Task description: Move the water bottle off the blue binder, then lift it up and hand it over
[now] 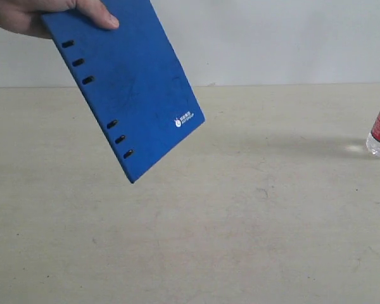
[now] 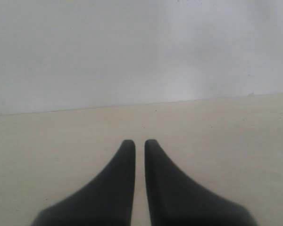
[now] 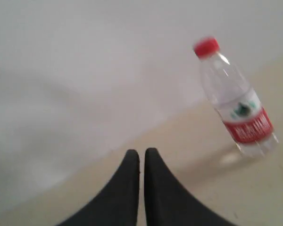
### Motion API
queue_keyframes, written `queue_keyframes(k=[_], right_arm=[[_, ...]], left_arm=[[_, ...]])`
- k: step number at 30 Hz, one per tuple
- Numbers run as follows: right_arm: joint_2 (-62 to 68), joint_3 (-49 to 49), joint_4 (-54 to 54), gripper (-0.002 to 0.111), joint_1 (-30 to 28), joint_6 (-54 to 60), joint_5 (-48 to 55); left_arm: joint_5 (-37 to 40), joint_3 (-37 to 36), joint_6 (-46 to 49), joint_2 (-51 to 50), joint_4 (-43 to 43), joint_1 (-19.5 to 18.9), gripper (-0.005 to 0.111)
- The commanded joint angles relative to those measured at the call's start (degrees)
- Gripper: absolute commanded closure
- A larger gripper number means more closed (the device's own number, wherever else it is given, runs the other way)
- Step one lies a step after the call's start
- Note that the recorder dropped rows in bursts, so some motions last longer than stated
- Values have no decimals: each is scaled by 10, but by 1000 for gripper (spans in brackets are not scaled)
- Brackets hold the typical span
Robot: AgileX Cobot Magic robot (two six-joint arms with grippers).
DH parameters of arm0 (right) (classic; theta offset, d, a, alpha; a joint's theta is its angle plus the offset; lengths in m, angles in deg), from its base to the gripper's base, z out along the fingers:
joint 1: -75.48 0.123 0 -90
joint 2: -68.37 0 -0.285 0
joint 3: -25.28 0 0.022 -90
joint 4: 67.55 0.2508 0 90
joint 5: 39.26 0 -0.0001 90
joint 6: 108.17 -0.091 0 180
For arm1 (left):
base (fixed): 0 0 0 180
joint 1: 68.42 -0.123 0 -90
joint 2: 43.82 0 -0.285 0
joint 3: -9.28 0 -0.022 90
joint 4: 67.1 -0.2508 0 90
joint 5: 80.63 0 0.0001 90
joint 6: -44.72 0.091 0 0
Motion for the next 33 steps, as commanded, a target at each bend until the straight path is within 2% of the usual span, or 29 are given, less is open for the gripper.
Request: queue_keyframes(k=[1, 7, 10, 12, 15, 17, 23, 26, 28, 30, 33], right_arm=[[144, 35, 36, 108, 0, 6, -32], [208, 35, -145, 108, 0, 103, -144], [208, 35, -152, 108, 0, 195, -155], [208, 42, -111, 108, 0, 217, -132], [208, 65, -99, 108, 0, 170, -131], [206, 70, -97, 108, 0, 73, -105], [206, 70, -97, 108, 0, 60, -106], [136, 70, -96, 108, -10, 61, -85], [74, 70, -90, 108, -34, 81, -21], [-8, 70, -67, 108, -56, 92, 86], [-143, 70, -100, 108, -96, 122, 298]], left_arm=[[7, -2, 2, 1, -1, -2, 100], [26, -2, 2, 1, 3, -2, 100], [26, -2, 2, 1, 5, -2, 100], [36, -2, 2, 1, 4, -2, 100], [67, -2, -52, 1, 16, -2, 100], [88, -2, -139, 1, 80, -2, 100], [84, -2, -138, 1, 95, -2, 100], [84, -2, -138, 1, 95, -2, 100], [84, -2, -138, 1, 95, -2, 100], [86, -2, -138, 1, 95, -2, 100], [84, -2, -138, 1, 95, -2, 100]])
